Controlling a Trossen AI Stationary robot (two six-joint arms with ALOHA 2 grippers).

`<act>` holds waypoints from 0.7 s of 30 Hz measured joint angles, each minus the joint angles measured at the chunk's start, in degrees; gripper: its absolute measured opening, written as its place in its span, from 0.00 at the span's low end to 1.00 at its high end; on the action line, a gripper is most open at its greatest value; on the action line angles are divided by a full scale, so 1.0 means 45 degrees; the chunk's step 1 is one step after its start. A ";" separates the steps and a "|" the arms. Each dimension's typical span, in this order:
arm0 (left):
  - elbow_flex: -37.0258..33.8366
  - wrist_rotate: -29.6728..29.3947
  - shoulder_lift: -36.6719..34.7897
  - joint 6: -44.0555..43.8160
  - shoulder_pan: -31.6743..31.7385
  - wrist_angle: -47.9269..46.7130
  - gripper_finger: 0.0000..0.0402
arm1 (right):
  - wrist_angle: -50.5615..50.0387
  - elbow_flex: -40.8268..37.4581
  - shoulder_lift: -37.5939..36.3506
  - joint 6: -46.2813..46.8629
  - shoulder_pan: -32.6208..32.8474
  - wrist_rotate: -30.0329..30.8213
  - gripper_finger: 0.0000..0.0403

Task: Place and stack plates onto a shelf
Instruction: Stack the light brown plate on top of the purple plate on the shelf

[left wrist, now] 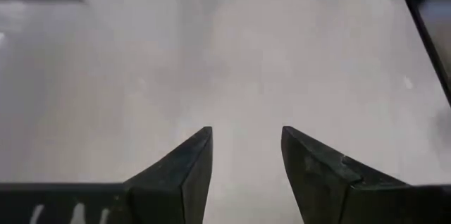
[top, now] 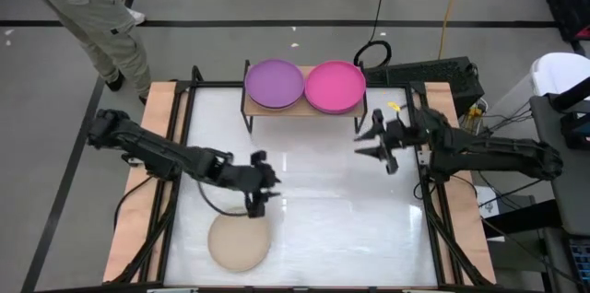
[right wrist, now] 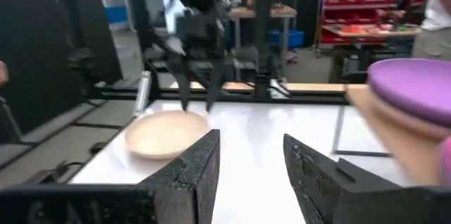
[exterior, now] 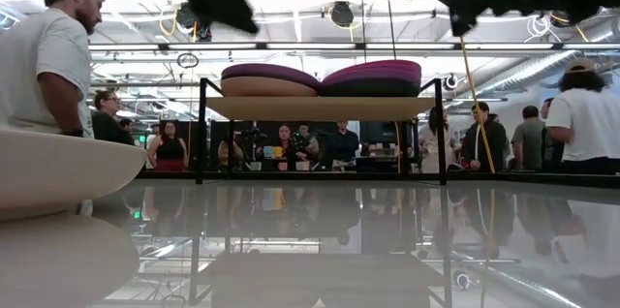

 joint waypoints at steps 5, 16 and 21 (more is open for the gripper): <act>0.0135 0.2519 0.1694 0.0129 0.0000 -0.0513 0.43 | 0.1475 -0.2009 -0.1233 0.0785 0.1309 0.0942 0.34; 0.0140 0.3957 0.3066 -0.0294 -0.0201 -0.3656 0.43 | 0.2691 -0.2956 -0.1498 0.1020 0.2081 0.1323 0.34; 0.0135 0.4156 0.3527 0.0078 -0.0228 -0.3778 0.43 | 0.2639 -0.2956 -0.1500 0.1115 0.2079 0.1310 0.34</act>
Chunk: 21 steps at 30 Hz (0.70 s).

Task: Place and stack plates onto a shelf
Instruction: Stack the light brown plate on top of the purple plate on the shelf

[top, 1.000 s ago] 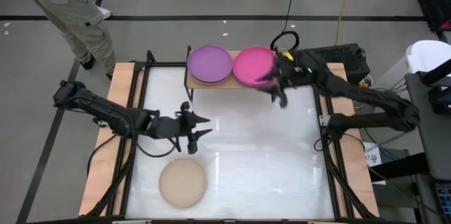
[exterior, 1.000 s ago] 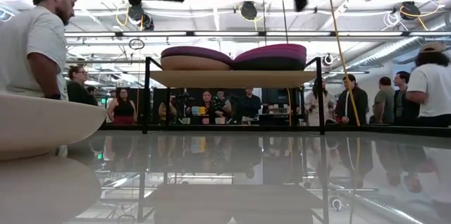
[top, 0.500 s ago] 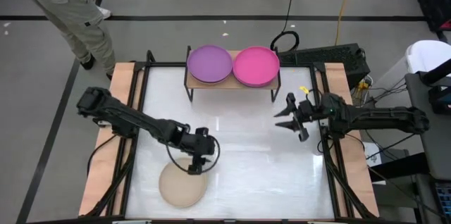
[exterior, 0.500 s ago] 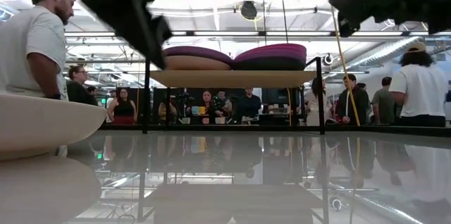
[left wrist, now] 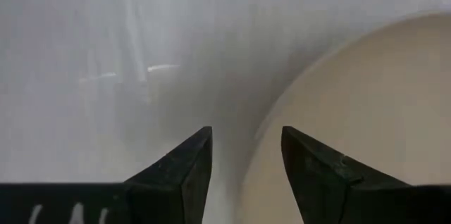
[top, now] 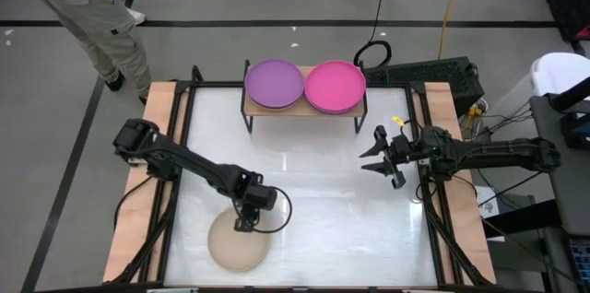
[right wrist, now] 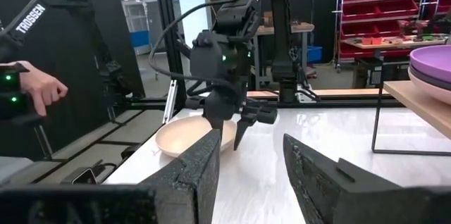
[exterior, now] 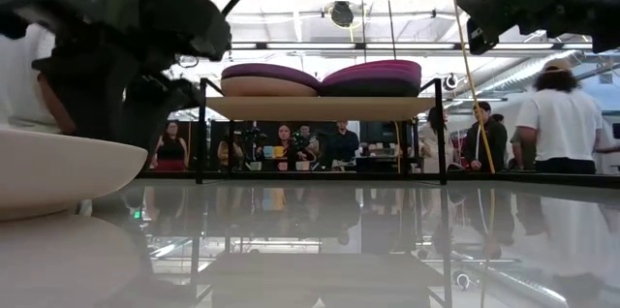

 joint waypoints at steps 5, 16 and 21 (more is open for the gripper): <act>0.0000 0.0130 0.0538 0.0258 0.0116 -0.0217 0.43 | -0.0045 0.0000 0.0005 -0.0025 0.0000 -0.0010 0.34; 0.0014 0.1978 0.0486 0.0117 0.1339 -0.0308 0.03 | -0.0045 0.0000 0.0005 -0.0083 0.0000 -0.0010 0.34; 0.0566 0.0992 -0.0707 0.0028 0.2208 -0.0288 0.02 | -0.0071 0.0000 0.0008 -0.0132 0.0000 0.0000 0.34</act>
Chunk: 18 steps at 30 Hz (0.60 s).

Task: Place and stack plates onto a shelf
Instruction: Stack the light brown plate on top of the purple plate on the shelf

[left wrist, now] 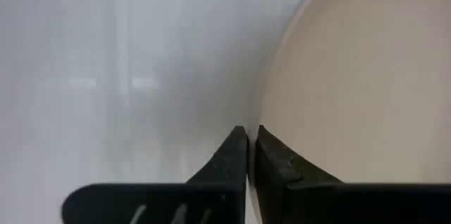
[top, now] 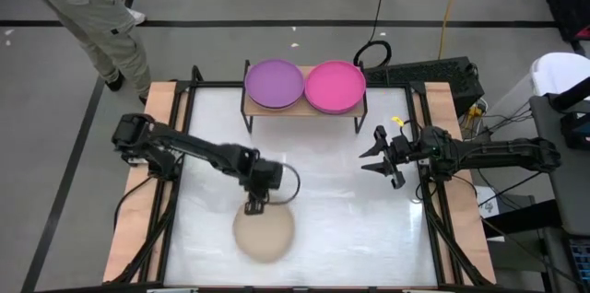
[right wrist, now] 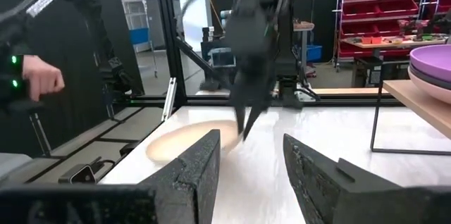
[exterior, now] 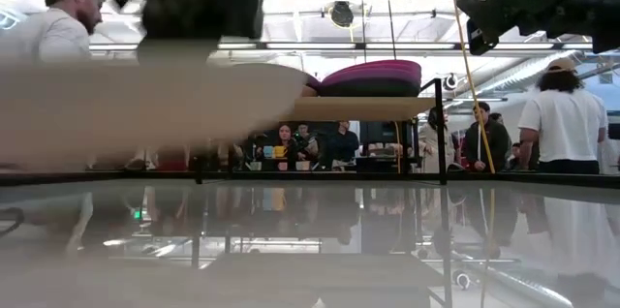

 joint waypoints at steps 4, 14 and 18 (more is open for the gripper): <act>0.1056 -0.0734 -0.1306 0.0654 0.0789 -0.0070 0.02 | -0.0195 0.0000 0.0006 -0.0048 0.0000 0.0014 0.34; 0.4839 -0.2212 -0.3255 0.2296 0.3953 -0.0024 0.02 | -0.0289 0.0000 0.0138 -0.0486 -0.0010 0.0350 0.34; 0.6338 -0.2217 -0.3126 0.2244 0.5536 0.0164 0.02 | -0.0270 0.0000 0.0142 -0.0578 -0.0015 0.0362 0.34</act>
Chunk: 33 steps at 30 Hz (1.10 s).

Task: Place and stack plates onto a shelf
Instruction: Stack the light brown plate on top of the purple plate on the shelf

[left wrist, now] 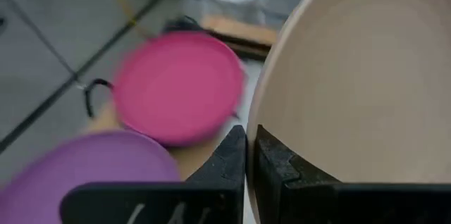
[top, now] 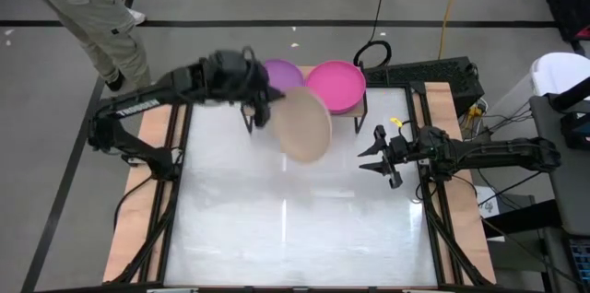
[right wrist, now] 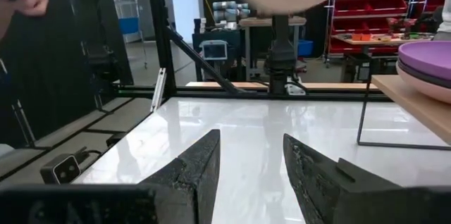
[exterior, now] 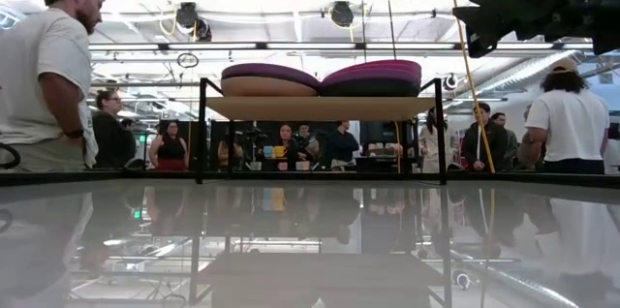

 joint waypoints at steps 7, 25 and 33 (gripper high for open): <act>0.1052 0.0751 0.0425 -0.1728 0.2745 0.0438 0.02 | 0.0059 0.0000 0.0005 -0.0244 -0.0005 0.0322 0.34; 0.1101 0.3841 0.2409 -0.2734 0.6704 -0.0171 0.02 | 0.0653 0.0010 -0.0005 -0.1342 -0.0005 0.0620 0.34; 0.1091 0.2837 0.2483 -0.2256 0.7898 -0.4455 0.02 | 0.0664 0.0010 -0.0004 -0.1389 -0.0005 0.0616 0.34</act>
